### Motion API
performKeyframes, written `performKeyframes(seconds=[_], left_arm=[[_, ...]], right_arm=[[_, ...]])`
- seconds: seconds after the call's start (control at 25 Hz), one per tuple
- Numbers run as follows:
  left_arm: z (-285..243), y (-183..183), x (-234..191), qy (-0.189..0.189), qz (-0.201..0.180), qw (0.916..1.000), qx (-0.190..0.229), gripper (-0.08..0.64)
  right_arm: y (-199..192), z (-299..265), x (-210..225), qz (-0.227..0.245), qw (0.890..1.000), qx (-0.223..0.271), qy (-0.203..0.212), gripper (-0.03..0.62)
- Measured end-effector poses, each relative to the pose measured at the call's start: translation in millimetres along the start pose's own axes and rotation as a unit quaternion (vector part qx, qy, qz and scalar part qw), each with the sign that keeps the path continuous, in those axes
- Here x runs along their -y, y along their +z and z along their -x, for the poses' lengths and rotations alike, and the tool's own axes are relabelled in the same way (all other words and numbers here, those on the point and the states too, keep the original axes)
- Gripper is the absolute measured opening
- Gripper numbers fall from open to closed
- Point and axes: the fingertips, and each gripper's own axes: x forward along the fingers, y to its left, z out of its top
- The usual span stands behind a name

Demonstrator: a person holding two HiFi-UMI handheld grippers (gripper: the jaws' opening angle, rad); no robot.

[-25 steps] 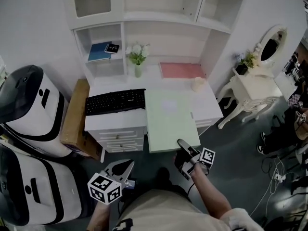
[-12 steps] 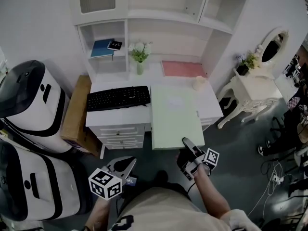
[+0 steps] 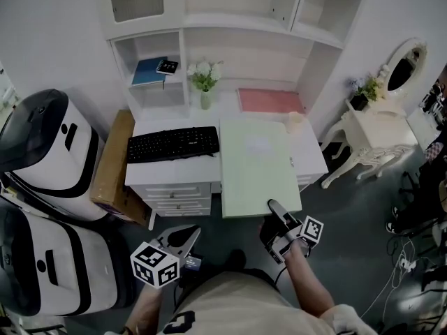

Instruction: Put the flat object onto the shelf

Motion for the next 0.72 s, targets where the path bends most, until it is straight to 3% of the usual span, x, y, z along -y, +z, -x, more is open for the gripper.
performKeyframes(seconds=[0.72], left_arm=[[-47.4,22.5,10.7,0.031,-0.006,0.9995,-0.002,0.014]], right_arm=[[43.0,-16.1,-41.4,-0.006,0.999,-0.030,0.042,0.293]])
